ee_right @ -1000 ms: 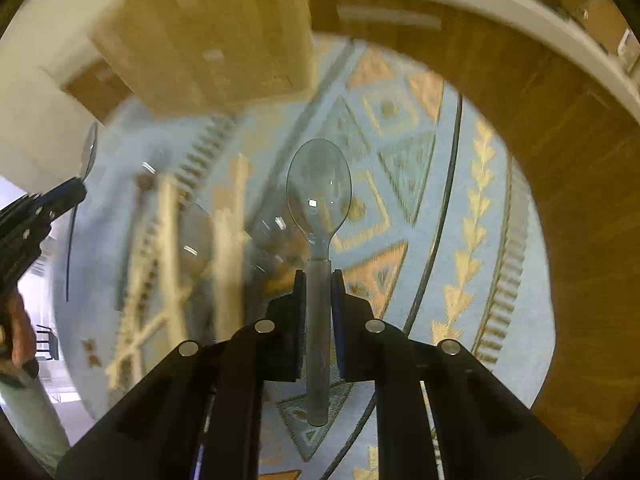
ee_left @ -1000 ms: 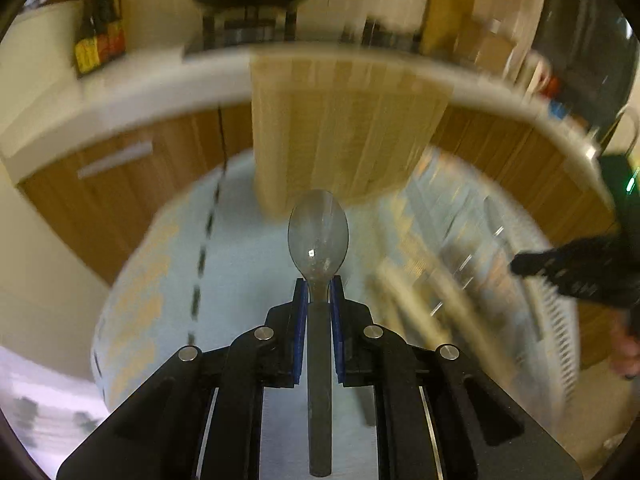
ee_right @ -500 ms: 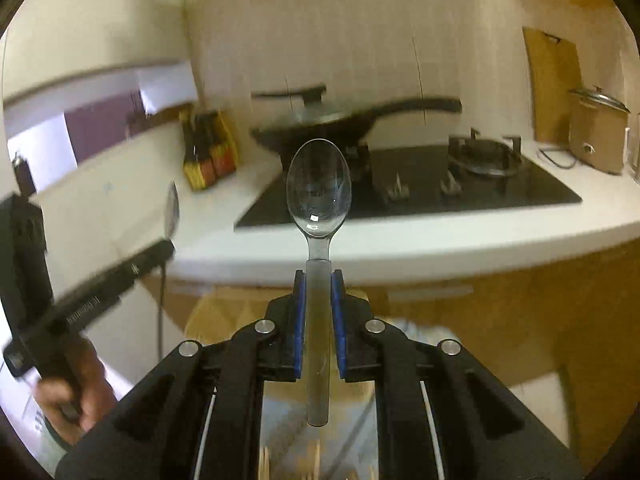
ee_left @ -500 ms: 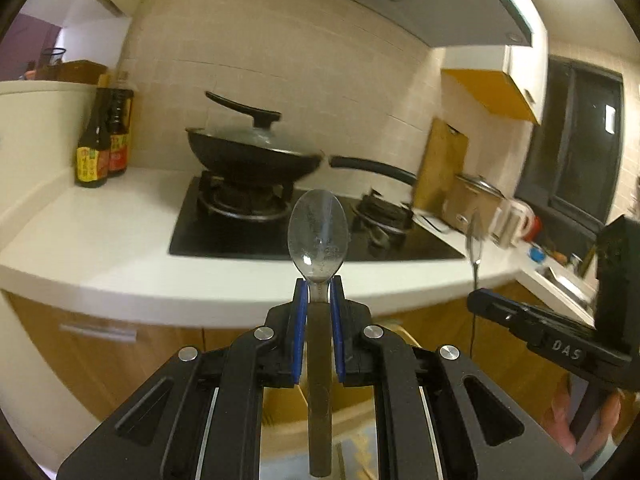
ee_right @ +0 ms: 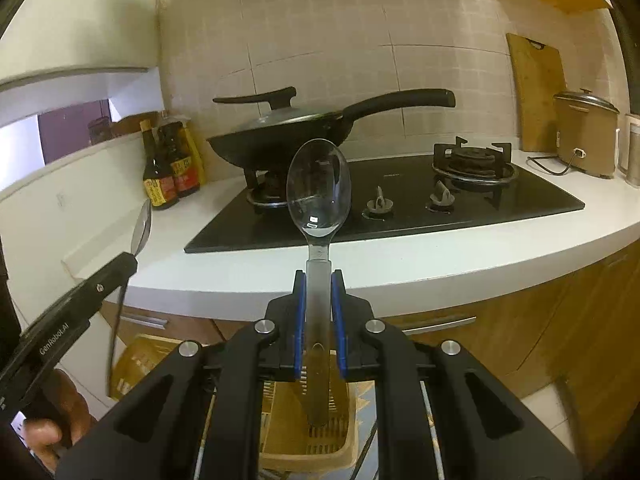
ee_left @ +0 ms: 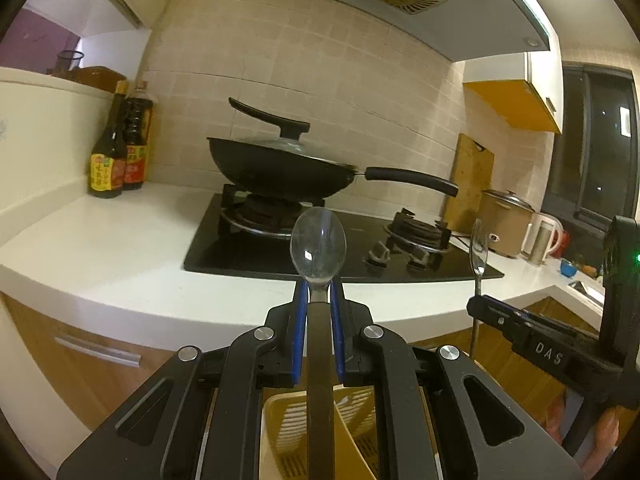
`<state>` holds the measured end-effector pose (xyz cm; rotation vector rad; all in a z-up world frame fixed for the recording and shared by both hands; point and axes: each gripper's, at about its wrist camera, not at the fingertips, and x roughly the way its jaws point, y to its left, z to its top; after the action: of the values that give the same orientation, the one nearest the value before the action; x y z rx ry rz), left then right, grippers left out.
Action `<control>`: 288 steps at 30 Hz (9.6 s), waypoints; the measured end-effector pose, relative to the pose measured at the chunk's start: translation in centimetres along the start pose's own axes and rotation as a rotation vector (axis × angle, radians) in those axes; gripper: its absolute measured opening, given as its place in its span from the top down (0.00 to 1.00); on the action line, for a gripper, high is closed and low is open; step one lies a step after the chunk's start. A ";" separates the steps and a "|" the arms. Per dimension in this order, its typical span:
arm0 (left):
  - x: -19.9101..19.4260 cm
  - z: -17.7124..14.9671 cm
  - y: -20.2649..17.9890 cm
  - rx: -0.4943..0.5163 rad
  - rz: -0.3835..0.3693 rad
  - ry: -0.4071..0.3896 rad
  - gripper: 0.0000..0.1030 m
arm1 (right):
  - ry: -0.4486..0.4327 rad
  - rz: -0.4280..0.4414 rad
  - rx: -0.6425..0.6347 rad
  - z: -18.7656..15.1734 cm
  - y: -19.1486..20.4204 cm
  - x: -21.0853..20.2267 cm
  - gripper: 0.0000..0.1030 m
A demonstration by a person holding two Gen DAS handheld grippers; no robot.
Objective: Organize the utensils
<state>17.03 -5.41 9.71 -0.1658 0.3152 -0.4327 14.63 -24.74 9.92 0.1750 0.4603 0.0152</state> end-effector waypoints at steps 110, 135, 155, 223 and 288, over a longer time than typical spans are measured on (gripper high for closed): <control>-6.9 -16.9 1.9 0.126 0.034 0.843 0.77 | 0.819 -0.069 0.015 -20.0 -5.3 -7.9 0.67; -10.8 -11.3 -1.7 0.150 -0.034 0.559 0.91 | 0.651 0.054 -0.040 -16.1 -3.2 -12.6 0.90; -11.4 -1.1 -3.7 0.104 -0.116 0.221 0.91 | 0.296 0.274 -0.021 -4.7 0.8 -14.1 0.90; -12.2 -6.7 1.7 -0.103 -0.200 0.227 0.62 | 0.198 0.080 0.081 -9.2 -3.1 -13.3 0.56; -12.8 -18.4 3.2 -0.005 0.048 0.716 0.96 | 0.681 0.064 0.157 -23.0 -6.3 -15.4 0.96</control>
<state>1.12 1.36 -4.94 -0.0010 1.0215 -0.4334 -9.48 -27.96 -4.62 0.3408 1.1363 0.1035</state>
